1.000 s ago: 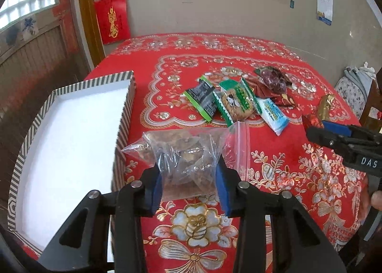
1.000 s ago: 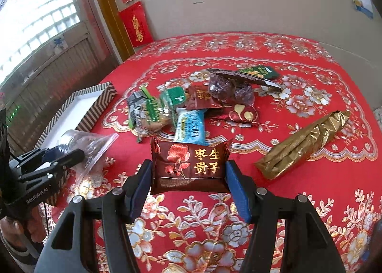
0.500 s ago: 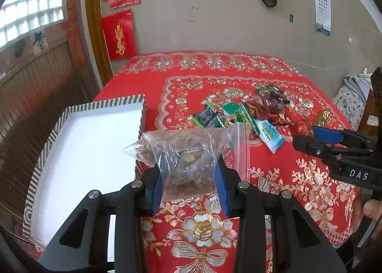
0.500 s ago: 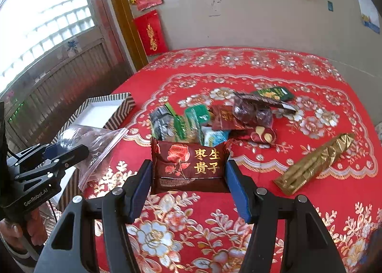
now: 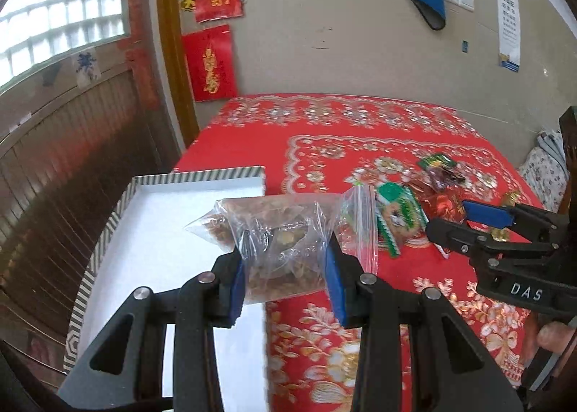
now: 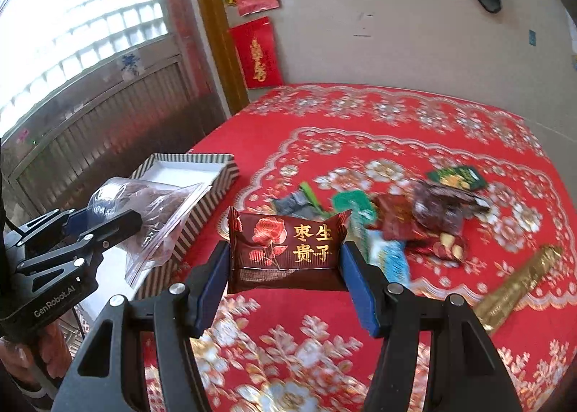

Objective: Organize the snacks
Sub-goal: 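Carry the nut bag and red packet into the white tray with both tools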

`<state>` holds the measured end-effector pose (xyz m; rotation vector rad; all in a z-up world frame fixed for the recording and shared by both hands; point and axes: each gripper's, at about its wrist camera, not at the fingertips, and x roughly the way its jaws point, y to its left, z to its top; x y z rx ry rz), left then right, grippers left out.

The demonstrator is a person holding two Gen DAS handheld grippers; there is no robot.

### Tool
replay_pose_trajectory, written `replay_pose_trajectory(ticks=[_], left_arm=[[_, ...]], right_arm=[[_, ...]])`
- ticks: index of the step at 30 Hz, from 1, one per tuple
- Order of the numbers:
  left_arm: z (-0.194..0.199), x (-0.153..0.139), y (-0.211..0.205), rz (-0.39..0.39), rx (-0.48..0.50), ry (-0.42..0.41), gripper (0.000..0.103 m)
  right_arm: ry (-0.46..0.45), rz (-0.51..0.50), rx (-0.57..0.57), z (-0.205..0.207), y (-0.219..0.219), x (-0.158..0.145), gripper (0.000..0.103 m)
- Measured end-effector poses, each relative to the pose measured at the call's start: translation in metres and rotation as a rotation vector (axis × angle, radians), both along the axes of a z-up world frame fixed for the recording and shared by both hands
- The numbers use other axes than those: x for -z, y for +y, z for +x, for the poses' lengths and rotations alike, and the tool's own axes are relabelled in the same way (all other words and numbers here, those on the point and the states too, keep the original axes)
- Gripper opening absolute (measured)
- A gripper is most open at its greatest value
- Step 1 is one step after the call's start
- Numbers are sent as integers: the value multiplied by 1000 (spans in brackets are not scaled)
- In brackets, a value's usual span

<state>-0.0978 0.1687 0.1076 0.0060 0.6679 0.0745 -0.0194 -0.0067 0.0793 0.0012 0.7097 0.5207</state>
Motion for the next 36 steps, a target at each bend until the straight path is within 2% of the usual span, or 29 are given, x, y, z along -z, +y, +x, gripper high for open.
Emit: replay_pose_trajectory(ticks=[15, 22, 27, 36], left_arm=[[26, 3, 84, 10, -123, 16, 40], [50, 12, 126, -6, -182, 60, 40], [66, 21, 147, -7, -210, 95, 40], [101, 44, 165, -43, -229, 174, 40]], right_arm=[[-1, -29, -133, 30, 107, 0, 62], [-1, -53, -168, 49, 146, 2, 62], [14, -78, -183, 62, 170, 9, 62], [43, -120, -178, 85, 187, 25, 62]])
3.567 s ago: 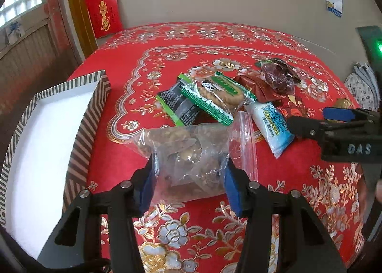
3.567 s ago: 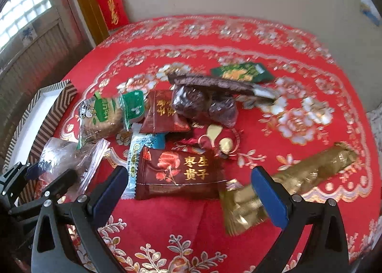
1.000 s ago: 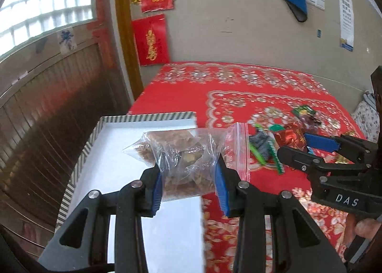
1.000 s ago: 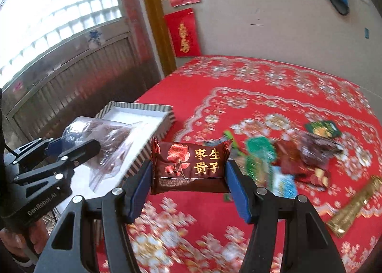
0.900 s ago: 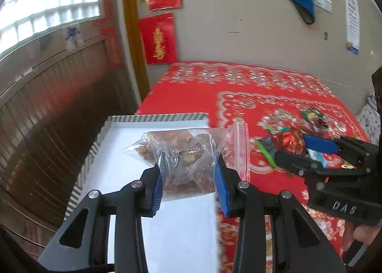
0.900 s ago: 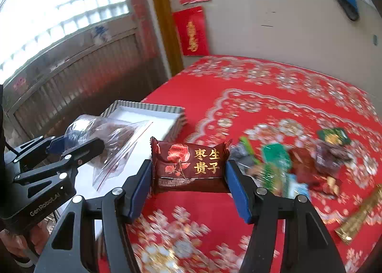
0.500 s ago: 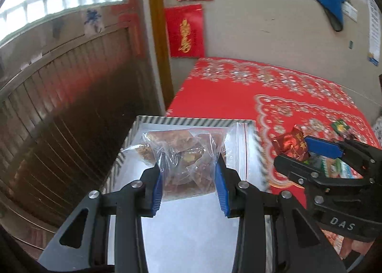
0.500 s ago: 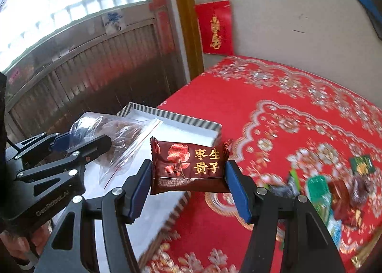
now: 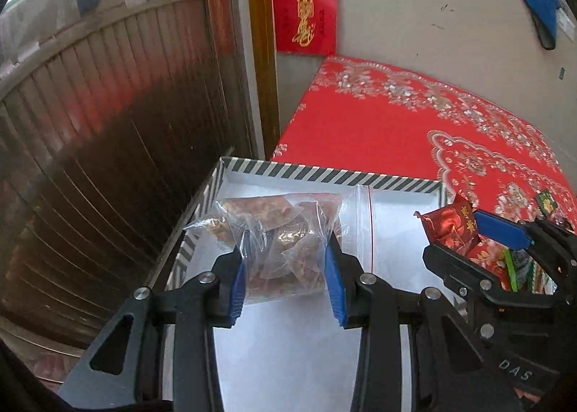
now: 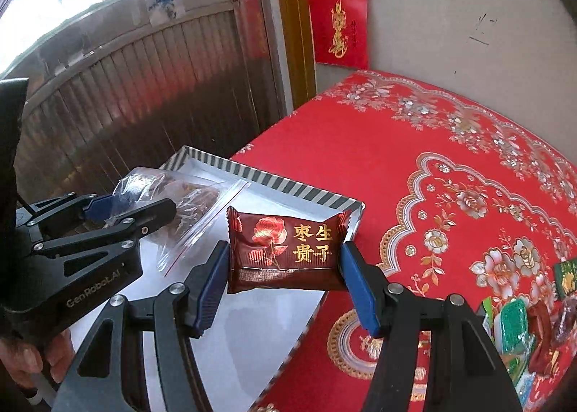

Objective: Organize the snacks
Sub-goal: 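Carry the nut bag and red packet into the white tray with both tools, then open both tools to release the items and withdraw toward the pile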

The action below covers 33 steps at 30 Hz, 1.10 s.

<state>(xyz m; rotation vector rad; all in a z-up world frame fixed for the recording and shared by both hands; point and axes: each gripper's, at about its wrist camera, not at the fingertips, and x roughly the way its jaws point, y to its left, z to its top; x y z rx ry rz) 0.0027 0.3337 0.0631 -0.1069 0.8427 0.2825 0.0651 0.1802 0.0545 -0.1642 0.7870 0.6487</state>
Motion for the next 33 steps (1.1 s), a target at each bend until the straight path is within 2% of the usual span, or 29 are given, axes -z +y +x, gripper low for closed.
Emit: replay_pose_trajectory(ticks=[6, 22, 26, 28, 32, 33], left_arm=[[15, 17, 9, 3, -29, 43, 40], [14, 20, 10, 61, -44, 49, 42], [13, 22, 13, 34, -50, 51, 46], [12, 22, 14, 23, -55, 48, 54], [4, 16, 10, 56, -65, 26, 65], [2, 14, 8, 58, -66, 20, 73]], right_arm=[[4, -41, -13, 9, 11, 7, 62], [20, -131, -82, 8, 36, 28, 65], [5, -144, -86, 2, 35, 27, 65], [-2, -139, -88, -2, 33, 23, 66], [-7, -98, -78, -9, 20, 13, 67], [-5, -88, -75, -11, 17, 11, 67]])
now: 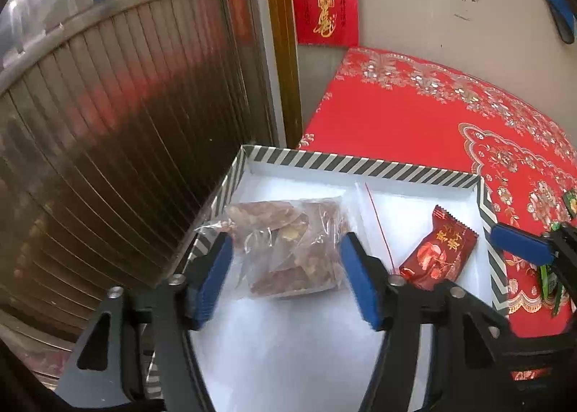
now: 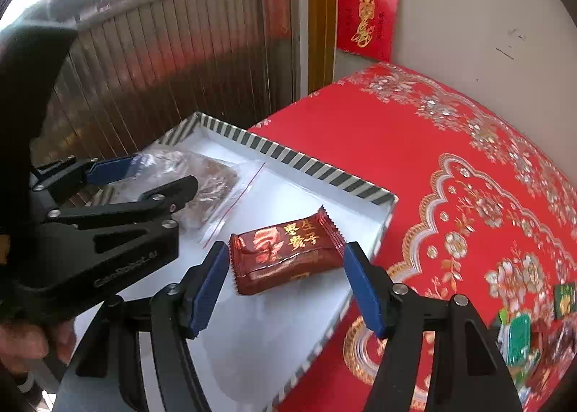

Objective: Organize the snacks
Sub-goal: 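Open both tools to release the items and withdraw toward the pile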

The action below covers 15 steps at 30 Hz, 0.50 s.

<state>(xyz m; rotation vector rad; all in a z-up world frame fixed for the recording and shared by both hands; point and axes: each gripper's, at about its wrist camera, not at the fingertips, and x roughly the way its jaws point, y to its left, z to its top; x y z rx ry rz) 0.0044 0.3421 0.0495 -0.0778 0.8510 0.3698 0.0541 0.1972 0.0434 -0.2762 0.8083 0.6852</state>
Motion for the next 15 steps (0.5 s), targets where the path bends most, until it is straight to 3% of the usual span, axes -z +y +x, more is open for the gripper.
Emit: replay_pose_trajectory(ticks=[1, 6, 15], left_arm=[[-3, -2, -2, -3, -1, -9, 80], [-21, -17, -15, -4, 19, -33, 91], [-60, -51, -58, -42, 74, -106, 93]], right_arm=[[2, 10, 2, -2, -3, -2, 68], [4, 83, 13, -19, -31, -15, 69], [-39, 105, 106, -47, -112, -32, 72]])
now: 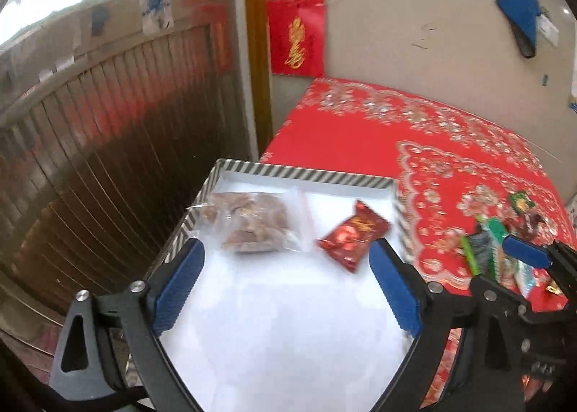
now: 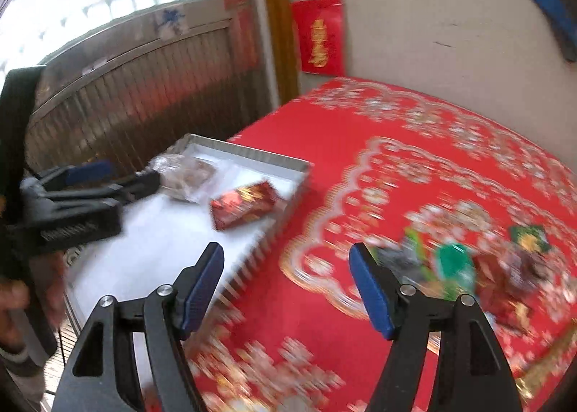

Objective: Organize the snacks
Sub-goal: 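Open both tools to release the items and withdraw toward the pile, then grasp the green cookie packet with left tool while right tool grasps blue candy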

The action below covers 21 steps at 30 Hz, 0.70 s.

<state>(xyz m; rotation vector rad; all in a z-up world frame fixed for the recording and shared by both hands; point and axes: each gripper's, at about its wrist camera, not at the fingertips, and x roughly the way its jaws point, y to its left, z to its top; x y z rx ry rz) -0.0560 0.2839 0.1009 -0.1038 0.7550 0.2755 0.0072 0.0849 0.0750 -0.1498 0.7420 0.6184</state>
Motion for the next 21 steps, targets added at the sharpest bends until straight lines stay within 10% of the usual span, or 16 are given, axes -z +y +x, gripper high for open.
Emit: replay_pose_trajectory(ticks=[21], left_arm=[[26, 19, -172, -77, 248, 92, 93]], right_arm=[[52, -7, 321, -15, -188, 21, 76]])
